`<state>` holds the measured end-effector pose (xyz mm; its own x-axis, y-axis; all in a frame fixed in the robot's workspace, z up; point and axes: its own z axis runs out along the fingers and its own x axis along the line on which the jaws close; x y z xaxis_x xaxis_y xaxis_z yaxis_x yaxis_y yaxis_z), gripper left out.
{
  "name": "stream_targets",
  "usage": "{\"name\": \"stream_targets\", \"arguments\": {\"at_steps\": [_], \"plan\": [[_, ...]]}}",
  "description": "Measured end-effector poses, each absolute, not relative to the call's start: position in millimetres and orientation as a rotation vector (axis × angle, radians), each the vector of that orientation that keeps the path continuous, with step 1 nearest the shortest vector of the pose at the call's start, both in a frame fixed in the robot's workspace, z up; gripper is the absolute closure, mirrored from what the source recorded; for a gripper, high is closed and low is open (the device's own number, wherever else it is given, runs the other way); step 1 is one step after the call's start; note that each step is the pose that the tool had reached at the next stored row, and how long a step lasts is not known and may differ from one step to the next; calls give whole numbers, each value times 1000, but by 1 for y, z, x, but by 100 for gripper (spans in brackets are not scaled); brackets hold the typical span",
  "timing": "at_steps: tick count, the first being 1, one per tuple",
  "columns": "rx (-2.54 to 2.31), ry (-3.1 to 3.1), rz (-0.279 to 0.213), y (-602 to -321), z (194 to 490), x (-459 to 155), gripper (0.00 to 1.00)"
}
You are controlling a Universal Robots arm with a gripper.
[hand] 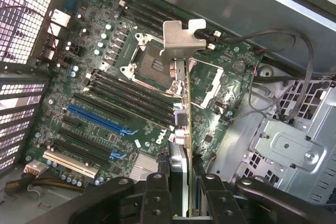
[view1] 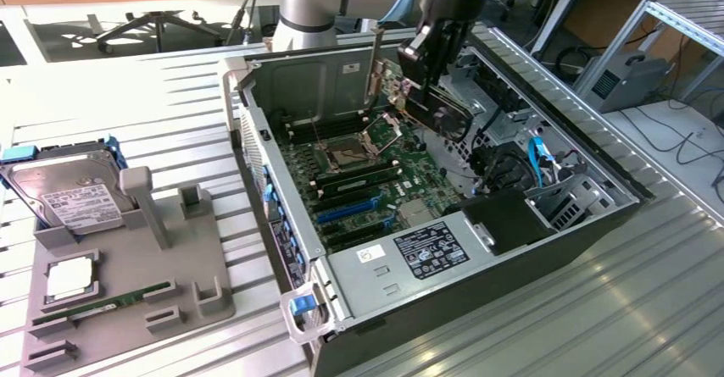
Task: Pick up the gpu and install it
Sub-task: 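Insert the gpu into the slot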
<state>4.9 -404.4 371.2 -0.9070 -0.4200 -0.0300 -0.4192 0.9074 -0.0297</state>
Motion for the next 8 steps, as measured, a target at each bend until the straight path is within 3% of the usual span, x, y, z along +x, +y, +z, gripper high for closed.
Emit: {"name": "stream_targets", "arguments": {"at_steps": [8], "plan": [[-696, 3027, -35, -404, 371, 5, 73]]}}
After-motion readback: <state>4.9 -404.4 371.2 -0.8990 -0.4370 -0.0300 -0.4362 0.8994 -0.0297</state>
